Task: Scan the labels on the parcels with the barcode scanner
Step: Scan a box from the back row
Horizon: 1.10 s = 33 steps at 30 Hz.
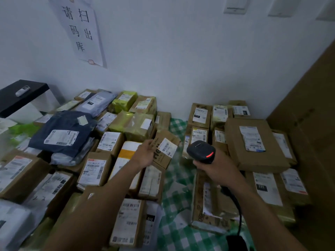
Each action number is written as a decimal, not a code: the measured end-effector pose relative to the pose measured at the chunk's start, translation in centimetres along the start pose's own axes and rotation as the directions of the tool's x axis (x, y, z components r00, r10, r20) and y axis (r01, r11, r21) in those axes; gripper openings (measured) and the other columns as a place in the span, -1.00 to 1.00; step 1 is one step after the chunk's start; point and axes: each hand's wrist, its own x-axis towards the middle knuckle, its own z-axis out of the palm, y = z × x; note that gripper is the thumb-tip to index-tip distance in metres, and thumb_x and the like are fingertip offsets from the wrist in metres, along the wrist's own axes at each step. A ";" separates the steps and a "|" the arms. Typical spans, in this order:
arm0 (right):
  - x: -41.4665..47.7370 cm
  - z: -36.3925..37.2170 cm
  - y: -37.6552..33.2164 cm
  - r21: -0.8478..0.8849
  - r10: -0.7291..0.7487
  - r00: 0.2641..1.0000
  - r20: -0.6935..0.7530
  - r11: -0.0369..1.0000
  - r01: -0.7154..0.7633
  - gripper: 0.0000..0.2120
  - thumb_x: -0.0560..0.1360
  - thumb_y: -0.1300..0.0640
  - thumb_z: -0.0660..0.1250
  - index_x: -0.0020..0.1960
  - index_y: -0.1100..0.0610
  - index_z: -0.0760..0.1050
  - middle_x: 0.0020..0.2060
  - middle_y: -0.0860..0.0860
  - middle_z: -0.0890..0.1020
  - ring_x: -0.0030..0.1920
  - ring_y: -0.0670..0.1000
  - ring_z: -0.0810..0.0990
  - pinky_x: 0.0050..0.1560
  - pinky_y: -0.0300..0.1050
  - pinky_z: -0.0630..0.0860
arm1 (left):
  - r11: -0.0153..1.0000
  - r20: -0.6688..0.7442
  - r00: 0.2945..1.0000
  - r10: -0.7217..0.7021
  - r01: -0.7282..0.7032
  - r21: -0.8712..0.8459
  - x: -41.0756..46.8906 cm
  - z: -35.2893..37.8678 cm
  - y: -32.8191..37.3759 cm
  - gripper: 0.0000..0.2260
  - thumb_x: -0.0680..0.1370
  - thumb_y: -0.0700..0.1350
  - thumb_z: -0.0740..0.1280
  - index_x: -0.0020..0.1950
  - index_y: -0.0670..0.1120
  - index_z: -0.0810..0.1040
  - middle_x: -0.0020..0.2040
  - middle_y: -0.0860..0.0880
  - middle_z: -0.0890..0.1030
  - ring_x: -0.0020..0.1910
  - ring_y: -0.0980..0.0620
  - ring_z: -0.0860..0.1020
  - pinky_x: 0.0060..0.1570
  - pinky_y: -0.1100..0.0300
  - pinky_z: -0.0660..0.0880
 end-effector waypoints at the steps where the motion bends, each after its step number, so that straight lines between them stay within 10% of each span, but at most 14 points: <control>1: 1.0 -0.3 -0.4 -0.007 0.001 1.000 -0.007 1.000 -0.001 -0.46 0.48 -0.02 0.57 0.40 -0.11 0.47 0.15 -0.19 0.65 0.14 -0.15 0.63 0.14 -0.12 0.55 | 0.998 -0.022 0.999 0.030 -0.029 0.052 1.8 0.0 0.3 -0.77 0.68 -0.18 0.28 0.34 -0.13 0.47 0.22 -0.19 0.62 0.19 -0.19 0.60 0.27 -0.23 0.53; 4: 5.5 -1.4 -1.5 -0.056 0.024 0.999 -0.031 0.998 -0.026 -0.50 0.50 0.01 0.55 0.35 -0.13 0.43 0.09 -0.23 0.58 0.05 -0.22 0.54 -0.06 -0.31 0.42 | 0.970 -0.119 0.981 0.152 -0.125 0.211 9.1 0.5 0.7 -0.60 0.62 0.04 0.25 0.42 -0.09 0.43 0.26 -0.16 0.59 0.22 -0.18 0.58 0.26 -0.22 0.54; 11: 15.2 -1.5 -0.5 -0.085 0.137 0.989 -0.051 0.986 -0.141 -0.49 0.48 0.00 0.56 0.39 -0.11 0.50 0.15 -0.12 0.67 0.17 -0.02 0.62 0.17 0.01 0.54 | 0.939 -0.287 0.945 0.158 -0.054 0.340 20.8 4.0 1.3 -0.60 0.69 -0.05 0.22 0.54 -0.01 0.33 0.37 -0.17 0.49 0.31 -0.22 0.51 0.39 -0.16 0.44; 17: 20.9 -1.2 0.8 -0.043 0.220 0.975 -0.014 0.975 -0.220 -0.71 0.55 0.08 0.50 0.22 -0.11 0.55 -0.12 -0.08 0.71 -0.36 -0.25 0.59 -0.40 -0.39 0.45 | 0.972 -0.306 0.945 0.111 -0.038 0.233 27.6 5.8 1.1 -0.60 0.70 -0.18 0.17 0.56 -0.13 0.28 0.46 -0.26 0.34 0.37 -0.23 0.41 0.42 0.02 0.29; 22: 22.8 -0.4 1.5 -0.016 0.256 0.967 0.005 0.966 -0.256 -0.69 0.54 0.05 0.51 0.23 -0.14 0.55 -0.12 -0.09 0.71 -0.35 -0.28 0.59 -0.28 -0.29 0.48 | 0.956 -0.277 0.958 0.076 0.009 0.295 30.9 7.1 -0.6 -0.30 0.66 -0.18 0.30 0.69 -0.04 -0.04 0.61 -0.25 0.03 0.50 -0.29 0.29 0.48 -0.10 0.29; 27: 22.8 -0.3 2.3 0.011 0.255 0.967 0.014 0.967 -0.255 -0.71 0.52 -0.02 0.52 0.13 -0.31 0.52 -0.02 -0.16 0.71 -0.12 -0.22 0.62 -0.05 -0.16 0.51 | 0.668 -0.106 0.987 0.120 -0.001 0.744 30.7 8.9 -3.3 -0.22 0.60 -0.10 0.28 0.69 -0.07 -0.12 0.67 -0.16 -0.28 0.61 -0.31 -0.32 0.54 -0.34 -0.02; 33: 22.7 -0.9 2.1 0.033 0.269 0.963 0.013 0.963 -0.269 -0.77 0.55 0.00 0.50 0.09 -0.24 0.52 -0.13 -0.10 0.72 -0.33 -0.24 0.60 -0.28 -0.26 0.51 | 0.640 0.004 0.999 -0.033 0.018 0.769 32.3 9.3 -3.2 -0.21 0.61 0.06 0.23 0.69 -0.04 -0.18 0.67 -0.21 -0.19 0.62 -0.32 -0.28 0.55 -0.32 -0.23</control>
